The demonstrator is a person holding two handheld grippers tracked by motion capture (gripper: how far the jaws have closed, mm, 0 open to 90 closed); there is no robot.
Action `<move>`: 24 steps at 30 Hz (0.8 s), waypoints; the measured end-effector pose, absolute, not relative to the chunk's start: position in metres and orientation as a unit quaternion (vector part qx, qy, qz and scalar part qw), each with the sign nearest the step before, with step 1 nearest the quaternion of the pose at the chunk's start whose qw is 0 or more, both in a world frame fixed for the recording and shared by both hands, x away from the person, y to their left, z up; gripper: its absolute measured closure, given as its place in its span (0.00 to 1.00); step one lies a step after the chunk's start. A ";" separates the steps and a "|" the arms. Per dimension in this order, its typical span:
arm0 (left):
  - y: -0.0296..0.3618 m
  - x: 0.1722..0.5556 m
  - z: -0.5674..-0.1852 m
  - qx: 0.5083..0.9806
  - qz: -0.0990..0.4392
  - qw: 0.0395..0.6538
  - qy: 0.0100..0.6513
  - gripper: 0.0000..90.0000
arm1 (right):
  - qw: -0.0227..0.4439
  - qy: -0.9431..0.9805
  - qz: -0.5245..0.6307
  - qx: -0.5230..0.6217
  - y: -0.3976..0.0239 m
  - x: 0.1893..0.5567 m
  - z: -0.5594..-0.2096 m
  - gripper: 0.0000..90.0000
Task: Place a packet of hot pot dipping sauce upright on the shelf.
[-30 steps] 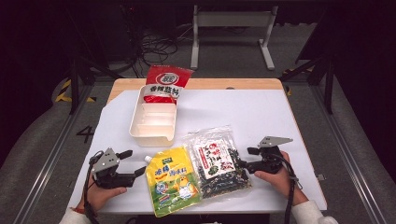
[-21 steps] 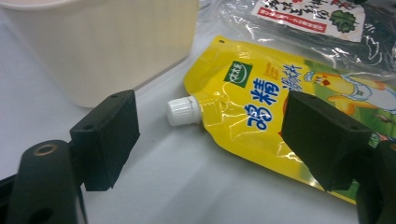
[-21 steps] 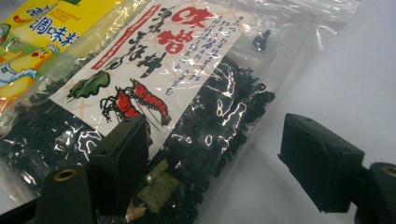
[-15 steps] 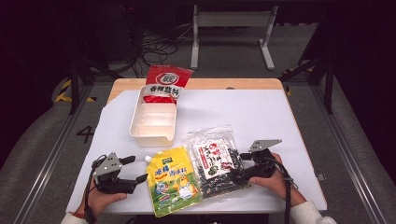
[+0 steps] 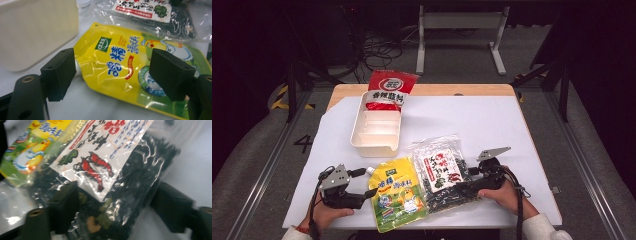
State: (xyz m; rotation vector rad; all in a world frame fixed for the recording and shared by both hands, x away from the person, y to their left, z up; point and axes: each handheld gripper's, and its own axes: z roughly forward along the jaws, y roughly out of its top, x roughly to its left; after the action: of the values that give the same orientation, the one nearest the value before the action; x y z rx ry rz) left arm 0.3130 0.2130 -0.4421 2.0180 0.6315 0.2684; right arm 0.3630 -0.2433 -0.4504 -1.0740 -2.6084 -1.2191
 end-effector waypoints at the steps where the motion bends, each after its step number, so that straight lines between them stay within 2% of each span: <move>1: 0.211 0.313 -0.442 0.830 0.107 0.484 0.258 0.25 | 0.044 -0.847 -0.396 -0.351 -0.244 0.363 -0.450 0.40; 5: 0.202 0.315 -0.444 0.839 0.103 0.473 0.249 0.24 | 0.057 -0.847 -0.390 -0.357 -0.245 0.364 -0.449 0.46; 10: 0.192 0.319 -0.442 0.845 0.103 0.464 0.246 0.23 | 0.045 -0.848 -0.398 -0.347 -0.247 0.358 -0.445 0.64; 13: 0.182 0.325 -0.433 0.843 0.094 0.472 0.239 0.22 | 0.023 -0.855 -0.397 -0.334 -0.245 0.353 -0.440 0.73; 18: 0.153 0.334 -0.439 0.854 0.033 0.460 0.242 0.20 | 0.002 -0.848 -0.415 -0.330 -0.248 0.347 -0.442 0.80; 24: 0.129 0.342 -0.450 0.866 -0.007 0.433 0.251 0.19 | -0.012 -0.843 -0.428 -0.325 -0.250 0.343 -0.445 0.80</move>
State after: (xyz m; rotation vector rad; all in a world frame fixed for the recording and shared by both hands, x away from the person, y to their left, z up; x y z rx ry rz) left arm 0.3423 0.1294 -0.4496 2.1572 0.6265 -0.0172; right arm 0.3434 -0.2496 -0.4448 -1.0300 -2.6679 -1.3559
